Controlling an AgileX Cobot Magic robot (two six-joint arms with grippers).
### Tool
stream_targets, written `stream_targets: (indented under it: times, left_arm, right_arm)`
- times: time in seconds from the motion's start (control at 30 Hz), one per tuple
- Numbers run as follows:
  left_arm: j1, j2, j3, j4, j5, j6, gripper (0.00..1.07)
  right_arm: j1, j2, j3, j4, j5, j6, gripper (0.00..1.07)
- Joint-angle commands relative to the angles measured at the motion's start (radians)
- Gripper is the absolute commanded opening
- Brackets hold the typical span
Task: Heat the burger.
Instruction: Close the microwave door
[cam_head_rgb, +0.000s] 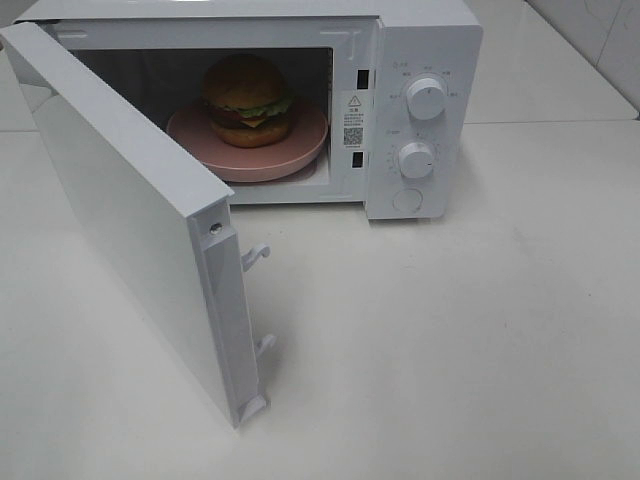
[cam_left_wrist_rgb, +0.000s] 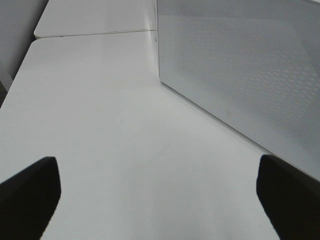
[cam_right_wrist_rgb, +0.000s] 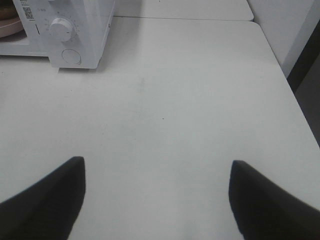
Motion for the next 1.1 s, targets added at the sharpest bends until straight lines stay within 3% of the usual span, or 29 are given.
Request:
stream_targets:
  times: [0.03, 1.1]
  left_arm:
    - [-0.004, -0.017, 0.002, -0.001, -0.003, -0.003, 1.00]
    - [-0.004, -0.017, 0.002, -0.001, -0.003, -0.003, 1.00]
  right_arm:
    - [-0.008, -0.027, 0.001, 0.006, -0.011, 0.009, 0.76]
    - [-0.007, -0.027, 0.001, 0.006, -0.011, 0.010, 0.76]
